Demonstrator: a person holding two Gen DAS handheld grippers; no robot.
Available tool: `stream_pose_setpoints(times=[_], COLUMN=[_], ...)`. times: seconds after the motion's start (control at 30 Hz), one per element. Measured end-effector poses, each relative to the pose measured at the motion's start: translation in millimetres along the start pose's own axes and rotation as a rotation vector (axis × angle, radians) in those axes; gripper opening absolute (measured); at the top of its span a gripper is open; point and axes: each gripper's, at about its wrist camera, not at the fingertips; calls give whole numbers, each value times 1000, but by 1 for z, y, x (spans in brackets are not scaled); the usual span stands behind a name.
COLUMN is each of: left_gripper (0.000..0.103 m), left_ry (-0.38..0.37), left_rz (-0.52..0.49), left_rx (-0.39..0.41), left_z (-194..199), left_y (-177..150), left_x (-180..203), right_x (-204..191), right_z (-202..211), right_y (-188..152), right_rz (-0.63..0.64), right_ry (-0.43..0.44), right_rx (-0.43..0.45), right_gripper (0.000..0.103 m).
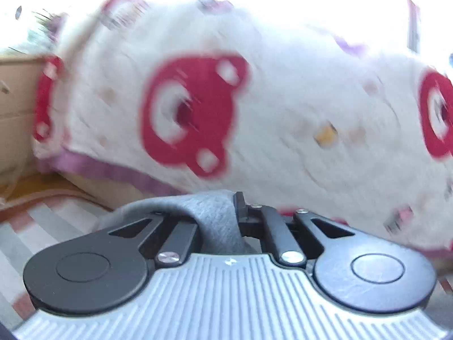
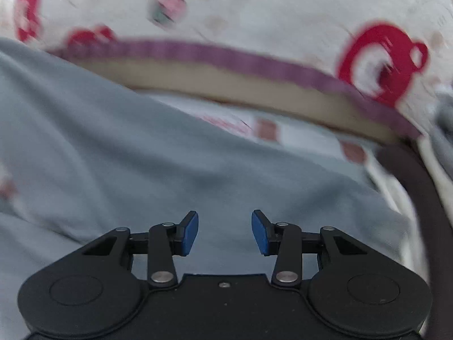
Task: Fold clothes
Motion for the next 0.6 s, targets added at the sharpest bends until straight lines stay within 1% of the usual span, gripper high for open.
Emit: stream_pose_setpoints(times=[0.07,0.1,0.17,0.2,0.23,0.27,0.33,0.4,0.43,0.53,0.6], left_gripper=[3,3,3,3,3,3,3,3,3,3,3], left_ry=[62,91,136,144,141,141,157,150,127,42,-14], left_rz=[-23,-26,21,68,95,88,17,-45,-67,-142,-183], left_rx=[-12,-41,-201,-261,-292,-315,-350,-365,-354,-261,-196], left_z=[-12,-20,-45,-50,-51,-51,-51,-52,-52,-46,-40], left_y=[-14,-23,-46,-58,-67,-76,-89,-91,-86,-57,-35], left_x=[-18,-27,-53,-67,-78,-86,-92,-89,-85,-62,-46], right_x=[19,26,38,43,48,52,58,57,55,51,52], right_z=[-15,-21,-32,-34,-36,-37,-37,-36,-37,-39,-31], right_y=[-12,-19,-32,-37,-41,-44,-50,-49,-48,-44,-42], right_rz=[-28,-31,-39,-57,-74,-89,-119,-93,-74,-52,-123], right_ry=[-43,-73,-120,-130,-140,-140,-140,-147,-157,-191,-177], right_rx=[-54,-75,-111,-123,-135,-141,-154,-159,-164,-172,-121], right_gripper=[47,47,47,47,47,47,46,46,46,46,47])
Point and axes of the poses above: each gripper's, at about its wrist camera, not at the fingertips, and z roughly against the way its jaws point, x to its right, y to its top, and after that the axes turned 6 degrees about z, right-handed
